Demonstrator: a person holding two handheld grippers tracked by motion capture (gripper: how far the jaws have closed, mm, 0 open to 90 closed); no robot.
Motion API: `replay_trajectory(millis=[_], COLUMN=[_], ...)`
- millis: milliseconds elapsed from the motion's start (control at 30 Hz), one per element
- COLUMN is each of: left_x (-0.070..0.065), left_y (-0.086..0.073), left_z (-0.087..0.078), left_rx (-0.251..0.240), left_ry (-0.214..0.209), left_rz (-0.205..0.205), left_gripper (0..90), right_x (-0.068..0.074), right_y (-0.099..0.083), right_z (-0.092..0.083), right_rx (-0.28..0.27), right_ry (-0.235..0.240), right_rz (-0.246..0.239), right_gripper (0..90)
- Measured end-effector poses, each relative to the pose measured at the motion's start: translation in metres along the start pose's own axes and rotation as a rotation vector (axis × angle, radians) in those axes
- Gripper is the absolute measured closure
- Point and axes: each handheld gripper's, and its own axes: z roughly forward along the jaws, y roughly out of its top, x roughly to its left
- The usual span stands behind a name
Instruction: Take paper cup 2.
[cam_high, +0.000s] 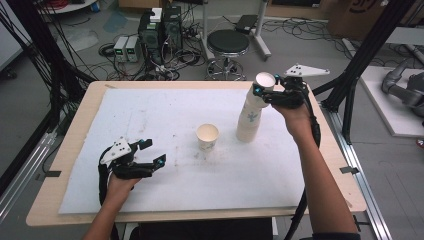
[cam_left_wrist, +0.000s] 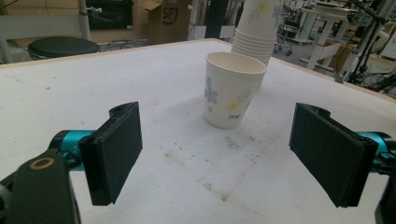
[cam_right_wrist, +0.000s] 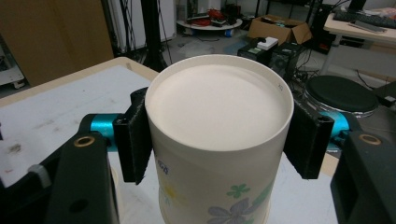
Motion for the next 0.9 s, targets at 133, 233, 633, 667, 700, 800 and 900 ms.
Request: replay_trajectory(millis=[133, 233, 633, 667, 700, 800, 900], left_x=[0.001, 0.001, 0.0, 0.0, 0.0, 0.0, 0.0], left_y=[0.0, -0.001, 0.0, 0.0, 0.0, 0.001, 0.001], left_z=[0.001, 0.001, -0.001, -0.001, -0.002, -0.002, -0.002], left_rx=[0.002, 0.003, -0.002, -0.005, -0.009, -0.026, -0.023], left_ry=[-0.001, -0.002, 0.01, 0.01, 0.012, 0.015, 0.014], left_rz=[0.004, -0.003, 0.0, -0.001, -0.001, -0.002, 0.011], left_gripper=[17.1, 17.1, 17.1, 17.1, 17.1, 17.1, 16.9], right_x=[0.002, 0.004, 0.013, 0.014, 0.015, 0.016, 0.018], right_y=[0.007, 0.011, -0.005, -0.01, -0.014, -0.028, -0.042], right_z=[-0.012, -0.02, -0.064, -0.068, -0.072, -0.083, -0.09], right_rx=[-0.031, -0.034, -0.062, -0.063, -0.067, -0.063, -0.05], right_ry=[0.006, 0.005, 0.0, 0.009, 0.016, 0.015, 0.026], right_rz=[-0.001, -0.014, -0.057, -0.056, -0.059, -0.054, -0.039], right_gripper=[35.1, 35.3, 35.4, 35.4, 35.5, 35.7, 35.7])
